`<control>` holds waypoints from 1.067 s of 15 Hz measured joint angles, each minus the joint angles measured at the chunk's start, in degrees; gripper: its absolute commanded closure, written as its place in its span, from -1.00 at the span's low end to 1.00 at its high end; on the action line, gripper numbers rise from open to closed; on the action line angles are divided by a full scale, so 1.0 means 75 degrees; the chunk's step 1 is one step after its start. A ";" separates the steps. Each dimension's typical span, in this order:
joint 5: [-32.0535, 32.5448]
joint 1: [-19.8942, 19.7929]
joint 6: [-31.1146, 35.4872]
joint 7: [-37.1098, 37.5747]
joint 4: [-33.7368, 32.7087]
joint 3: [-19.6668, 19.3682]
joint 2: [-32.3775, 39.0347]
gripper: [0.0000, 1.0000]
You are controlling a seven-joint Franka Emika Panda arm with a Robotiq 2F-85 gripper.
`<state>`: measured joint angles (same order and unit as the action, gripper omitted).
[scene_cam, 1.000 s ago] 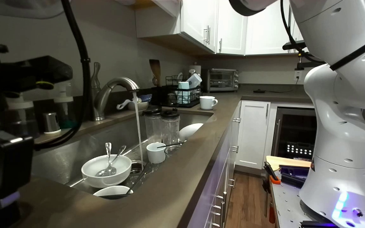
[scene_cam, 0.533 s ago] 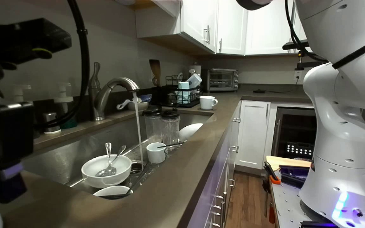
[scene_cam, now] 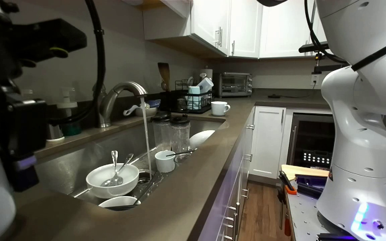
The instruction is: Move the mug from the left side of the sink, put some water in it, then put it on the right side of the sink
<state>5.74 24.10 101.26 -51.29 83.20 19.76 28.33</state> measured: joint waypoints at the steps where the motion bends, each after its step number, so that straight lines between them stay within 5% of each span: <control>1: -0.0040 -0.0081 0.0170 0.0060 0.0217 -0.0022 -0.0144 0.88; 16: -0.1476 -0.1352 0.2277 0.0937 0.4693 -0.0479 -0.3352 0.87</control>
<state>-5.33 13.95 118.34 -44.26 118.40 16.17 3.19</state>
